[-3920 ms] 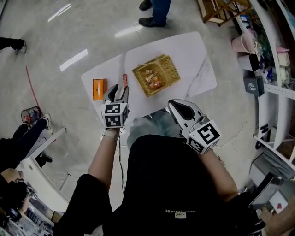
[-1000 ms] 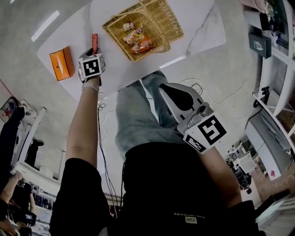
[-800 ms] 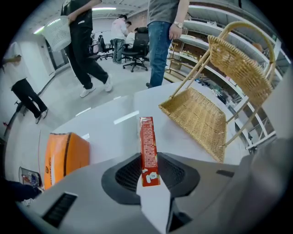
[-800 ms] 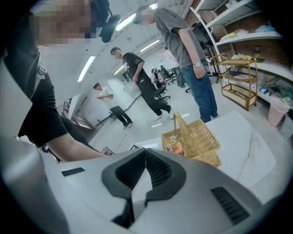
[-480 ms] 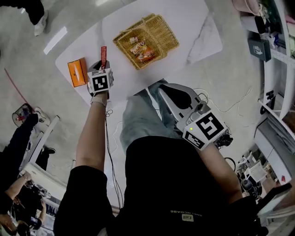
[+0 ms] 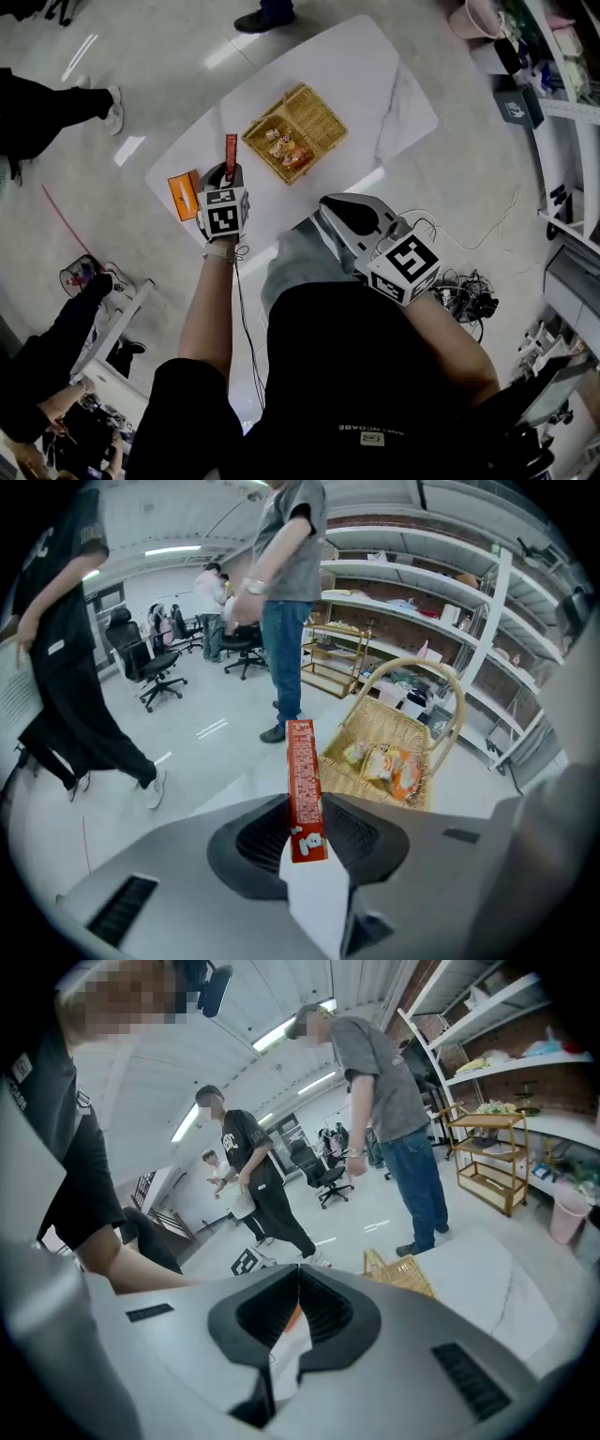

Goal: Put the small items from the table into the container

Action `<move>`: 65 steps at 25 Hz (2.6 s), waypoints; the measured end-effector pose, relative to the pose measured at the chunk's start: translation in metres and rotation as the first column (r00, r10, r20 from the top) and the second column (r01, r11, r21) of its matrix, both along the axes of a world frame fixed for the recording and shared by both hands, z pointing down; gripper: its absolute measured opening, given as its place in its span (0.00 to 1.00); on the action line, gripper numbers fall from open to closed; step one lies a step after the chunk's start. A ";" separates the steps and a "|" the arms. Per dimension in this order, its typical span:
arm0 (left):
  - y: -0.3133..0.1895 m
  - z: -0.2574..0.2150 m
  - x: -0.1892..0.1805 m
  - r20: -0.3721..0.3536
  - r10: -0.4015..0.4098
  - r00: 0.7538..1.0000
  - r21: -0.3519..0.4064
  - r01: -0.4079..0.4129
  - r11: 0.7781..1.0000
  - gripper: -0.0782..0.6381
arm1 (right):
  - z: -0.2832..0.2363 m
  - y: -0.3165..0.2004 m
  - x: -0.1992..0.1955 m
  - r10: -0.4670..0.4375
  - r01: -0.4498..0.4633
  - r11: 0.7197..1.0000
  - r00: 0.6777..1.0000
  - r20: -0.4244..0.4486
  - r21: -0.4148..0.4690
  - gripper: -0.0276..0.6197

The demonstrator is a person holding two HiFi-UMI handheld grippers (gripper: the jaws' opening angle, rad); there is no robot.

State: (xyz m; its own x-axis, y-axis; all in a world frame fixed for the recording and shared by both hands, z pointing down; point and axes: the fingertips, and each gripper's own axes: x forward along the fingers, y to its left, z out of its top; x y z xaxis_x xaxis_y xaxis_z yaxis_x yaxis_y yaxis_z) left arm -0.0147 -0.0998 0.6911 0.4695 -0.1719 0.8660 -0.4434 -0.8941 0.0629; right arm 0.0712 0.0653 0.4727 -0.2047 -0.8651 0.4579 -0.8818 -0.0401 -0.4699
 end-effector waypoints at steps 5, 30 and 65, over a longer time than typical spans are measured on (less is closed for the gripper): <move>0.021 -0.026 0.025 -0.003 0.111 0.994 0.005 -0.111 0.994 0.26 | -0.016 -0.001 0.014 0.011 -0.011 0.999 1.000 -0.023 0.031 0.06; 0.083 -0.041 0.131 -0.010 0.385 0.923 -0.009 -0.385 0.923 0.27 | -0.030 0.046 0.074 0.169 -0.166 0.985 0.982 -0.081 0.040 0.06; 0.069 -0.106 0.100 -0.123 0.292 0.949 0.098 -0.281 0.955 0.26 | -0.050 0.021 0.046 0.042 -0.032 0.995 0.993 -0.107 0.094 0.06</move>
